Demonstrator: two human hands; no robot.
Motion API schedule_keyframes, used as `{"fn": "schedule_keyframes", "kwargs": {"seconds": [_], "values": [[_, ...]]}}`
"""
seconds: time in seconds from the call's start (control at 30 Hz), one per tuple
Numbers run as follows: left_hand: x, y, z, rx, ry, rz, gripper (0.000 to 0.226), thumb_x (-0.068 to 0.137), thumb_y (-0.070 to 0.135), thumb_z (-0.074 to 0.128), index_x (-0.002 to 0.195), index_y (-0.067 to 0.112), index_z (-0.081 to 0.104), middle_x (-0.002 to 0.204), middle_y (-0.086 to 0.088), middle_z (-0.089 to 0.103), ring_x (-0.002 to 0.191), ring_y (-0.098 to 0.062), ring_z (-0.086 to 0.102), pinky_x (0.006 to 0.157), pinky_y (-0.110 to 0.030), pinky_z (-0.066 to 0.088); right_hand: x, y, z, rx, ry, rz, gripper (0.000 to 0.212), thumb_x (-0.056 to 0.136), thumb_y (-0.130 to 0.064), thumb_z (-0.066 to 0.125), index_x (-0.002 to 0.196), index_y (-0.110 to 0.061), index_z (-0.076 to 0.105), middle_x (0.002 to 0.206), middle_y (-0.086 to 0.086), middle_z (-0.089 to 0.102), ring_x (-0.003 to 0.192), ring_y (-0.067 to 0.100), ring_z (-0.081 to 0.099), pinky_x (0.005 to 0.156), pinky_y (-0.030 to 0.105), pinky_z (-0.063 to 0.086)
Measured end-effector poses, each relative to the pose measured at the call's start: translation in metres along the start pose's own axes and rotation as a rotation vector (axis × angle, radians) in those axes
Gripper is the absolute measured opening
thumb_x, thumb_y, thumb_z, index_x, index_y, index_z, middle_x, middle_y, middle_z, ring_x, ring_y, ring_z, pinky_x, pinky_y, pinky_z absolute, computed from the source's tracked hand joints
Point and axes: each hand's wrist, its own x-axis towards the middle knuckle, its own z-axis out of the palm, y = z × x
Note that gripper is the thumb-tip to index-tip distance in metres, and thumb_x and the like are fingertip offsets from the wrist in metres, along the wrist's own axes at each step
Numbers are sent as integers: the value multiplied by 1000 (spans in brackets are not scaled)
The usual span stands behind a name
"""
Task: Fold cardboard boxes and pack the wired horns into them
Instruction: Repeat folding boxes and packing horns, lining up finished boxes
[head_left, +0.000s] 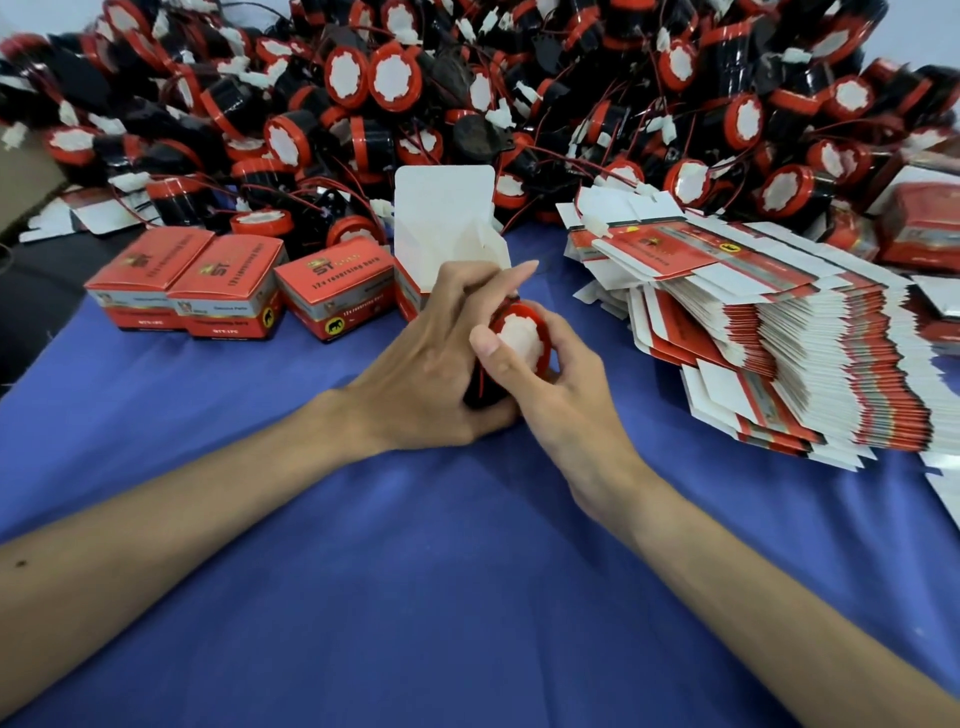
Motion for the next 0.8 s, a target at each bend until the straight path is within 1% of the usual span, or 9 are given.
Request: {"fn": "schedule_keyframes", "kwargs": {"seconds": [0.1,0.17,0.23,0.37,0.47,0.53,0.63,0.7,0.8], "values": [[-1,1,-1,-71,-80,6,88,74,38,69,143,10,22,125,1,26,124,-9,32,110,-18,31,1,-3,-1,10,10,-4,65,58,-63,72,115,-33,62,114,-6,65,105,6,62,89,29,53],[-1,2,-3,-147,-109,3,88,76,43,64,144,10,21,125,3,26,127,-14,29,112,-33,33,3,-6,-4,27,21,-12,60,61,-53,77,115,-29,64,111,-5,67,101,7,65,84,28,54],[0,1,-9,-158,7,1,78,76,43,55,141,8,29,122,6,27,123,-22,34,105,-47,37,5,-9,-8,18,18,-41,56,66,-44,78,117,-25,65,111,-3,68,102,8,65,86,30,54],[6,-7,-11,36,435,-246,53,82,36,48,122,2,52,123,-14,30,121,-22,31,103,-47,34,7,-15,-14,53,-27,-93,56,71,-32,77,123,-17,62,110,-4,69,102,6,64,86,23,53],[11,-17,-7,14,410,-489,48,89,32,57,122,-2,55,135,-27,29,133,-26,24,115,-41,25,16,-27,-12,86,-94,-105,59,73,-31,72,127,-14,57,109,-5,68,102,5,64,86,22,52],[10,-25,-7,-21,377,-556,41,88,22,63,120,-1,54,139,-24,32,135,-29,31,113,-37,29,27,-38,-6,139,-166,-92,57,75,-29,69,128,-12,55,107,-4,67,101,7,64,90,27,53],[6,-33,-7,-141,392,-532,31,87,3,58,115,12,50,119,-19,52,111,-34,54,94,-53,46,45,-52,8,282,-292,-40,44,85,-23,63,124,-6,54,106,3,63,100,14,61,92,44,53],[8,-32,-10,-270,443,-572,33,90,0,52,111,24,46,110,-18,57,100,-34,58,84,-56,48,53,-55,16,335,-330,2,27,94,-20,57,117,-6,55,108,9,61,103,19,58,97,55,48],[10,-34,-10,-178,446,-585,29,88,-7,47,104,16,45,101,-1,56,94,-13,57,81,-34,50,64,-55,20,313,-238,5,22,97,-19,55,117,-10,55,110,5,61,108,17,57,100,54,46]]}}
